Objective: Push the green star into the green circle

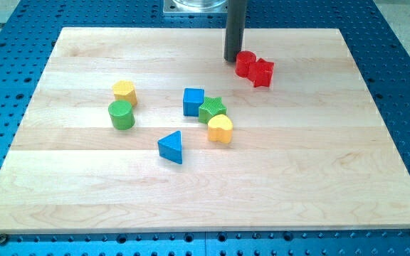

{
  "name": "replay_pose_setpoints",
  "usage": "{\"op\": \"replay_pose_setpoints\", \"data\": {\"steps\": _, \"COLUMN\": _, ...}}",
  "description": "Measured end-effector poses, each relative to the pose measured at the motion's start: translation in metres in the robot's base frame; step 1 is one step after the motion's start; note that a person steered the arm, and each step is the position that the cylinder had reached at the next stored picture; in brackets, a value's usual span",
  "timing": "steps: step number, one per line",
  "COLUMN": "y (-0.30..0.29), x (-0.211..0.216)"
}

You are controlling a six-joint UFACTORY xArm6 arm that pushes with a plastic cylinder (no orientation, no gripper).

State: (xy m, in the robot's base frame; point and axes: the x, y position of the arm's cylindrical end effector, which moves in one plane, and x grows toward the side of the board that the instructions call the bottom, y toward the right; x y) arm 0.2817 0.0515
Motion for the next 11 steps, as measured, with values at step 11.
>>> {"op": "replay_pose_setpoints", "data": {"steps": 11, "y": 0.002, "x": 0.170}}
